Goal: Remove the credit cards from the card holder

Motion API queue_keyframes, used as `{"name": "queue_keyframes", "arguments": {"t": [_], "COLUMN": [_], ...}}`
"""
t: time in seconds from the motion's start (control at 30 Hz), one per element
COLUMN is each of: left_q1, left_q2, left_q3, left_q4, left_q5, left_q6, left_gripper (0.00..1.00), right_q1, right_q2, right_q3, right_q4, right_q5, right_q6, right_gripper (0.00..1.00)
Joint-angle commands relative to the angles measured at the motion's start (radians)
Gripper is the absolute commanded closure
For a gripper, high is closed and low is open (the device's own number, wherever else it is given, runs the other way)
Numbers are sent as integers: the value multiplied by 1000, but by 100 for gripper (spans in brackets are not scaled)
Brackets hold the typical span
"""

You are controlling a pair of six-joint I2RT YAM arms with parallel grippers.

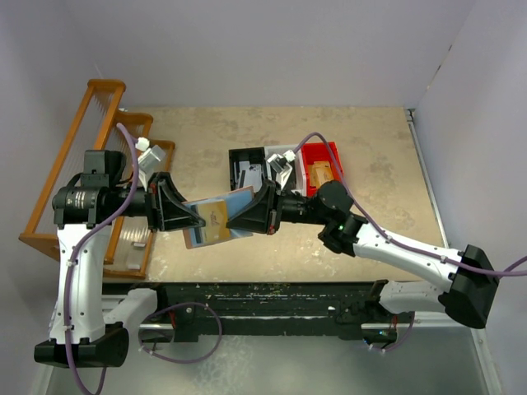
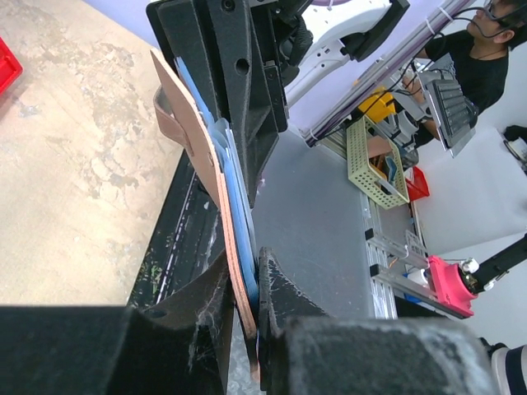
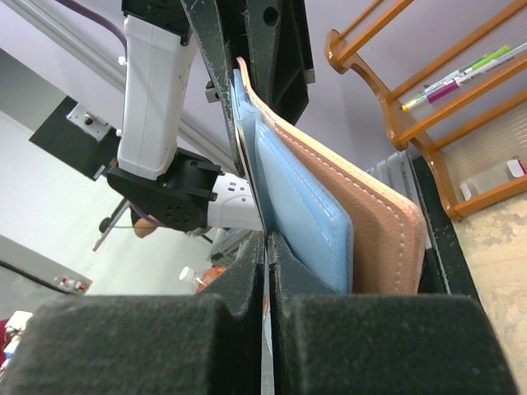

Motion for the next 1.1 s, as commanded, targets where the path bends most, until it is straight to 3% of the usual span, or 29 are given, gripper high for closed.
{"name": "queue_keyframes", "arguments": {"t": [0.0, 0.03, 0.1, 0.17, 0.3, 0.43, 0.67, 1.07], "left_q1": [-5, -5, -5, -5, -5, -4, -5, -5], "left_q2": [-10, -11, -11, -11, 0, 2, 0, 25], "left_q3": [25, 24, 24, 25, 36, 34, 37, 36], "left_q4": [23, 23, 23, 24, 22, 12, 15, 5], "left_q5": [239, 237, 230, 226, 215, 208, 211, 188], "left_q6": [-11, -11, -11, -14, -19, -14, -19, -18], "left_gripper": [84, 85, 85, 85, 86, 86, 87, 89], "right_q1": [-6, -7, -7, -6, -6, -5, -6, -14], "right_q2": [-18, -16, -9, 6, 50, 92, 52, -76], "right_q3": [-3, -1, 9, 27, 76, 91, 53, 17], "right_q4": [20, 21, 22, 37, 72, 112, 106, -29], "right_q5": [6, 5, 6, 8, -7, -26, -43, 33], "right_q6": [-21, -19, -18, -19, -14, 4, 9, -63], "right_gripper": [100, 99, 80, 70, 66, 71, 100, 100]}}
